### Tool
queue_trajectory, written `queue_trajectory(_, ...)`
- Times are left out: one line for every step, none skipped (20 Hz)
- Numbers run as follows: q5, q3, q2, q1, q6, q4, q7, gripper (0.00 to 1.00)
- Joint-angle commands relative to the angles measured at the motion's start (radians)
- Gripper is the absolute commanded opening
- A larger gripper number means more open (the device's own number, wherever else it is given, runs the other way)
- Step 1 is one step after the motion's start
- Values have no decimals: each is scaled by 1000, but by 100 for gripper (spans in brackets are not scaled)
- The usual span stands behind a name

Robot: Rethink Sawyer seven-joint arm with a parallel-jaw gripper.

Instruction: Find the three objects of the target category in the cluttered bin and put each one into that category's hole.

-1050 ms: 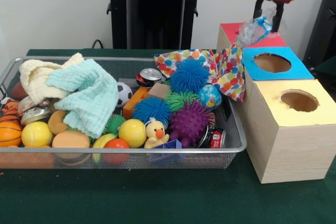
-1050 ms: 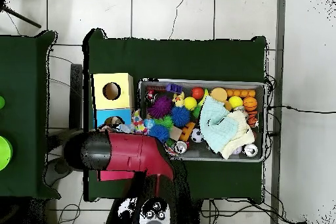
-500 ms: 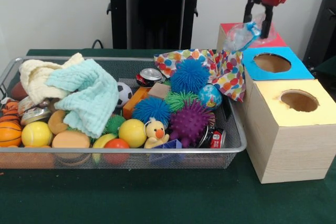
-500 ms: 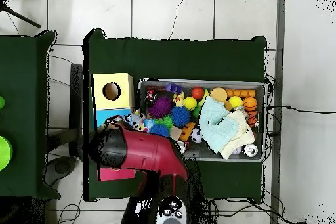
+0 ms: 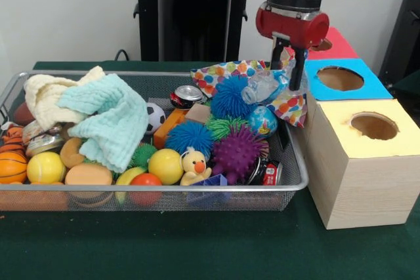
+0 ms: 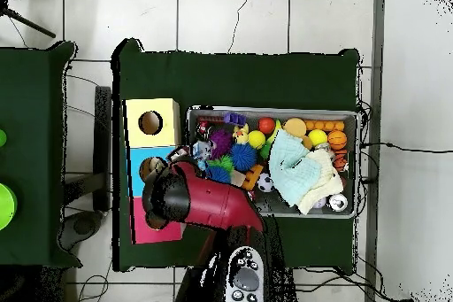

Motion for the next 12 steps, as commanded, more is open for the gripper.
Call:
queue_trajectory(82,15,36,67,61,44,232,0)
queue_trajectory(92,-13,29,100,97,33,250,0)
queue_trajectory(104,-39,21,131,137,24,271,0)
queue_trajectory(112,-61,8,159,184,15,290,0)
queue_trajectory(121,-83,-5,186,230,5,309,0)
queue_trajectory(128,-105,-20,209,283,-4,323,0)
queue_trajectory(133,-125,-34,230,333,-15,337,0)
queue_trajectory(140,-138,-43,244,361,-18,343,0)
queue_trajectory(147,-150,-52,258,390,-21,350,0)
queue_trajectory(155,-158,-55,268,401,-19,354,0)
queue_trajectory(164,-166,-54,280,403,-19,359,0)
queue_trajectory(176,-163,-46,281,385,-11,355,0)
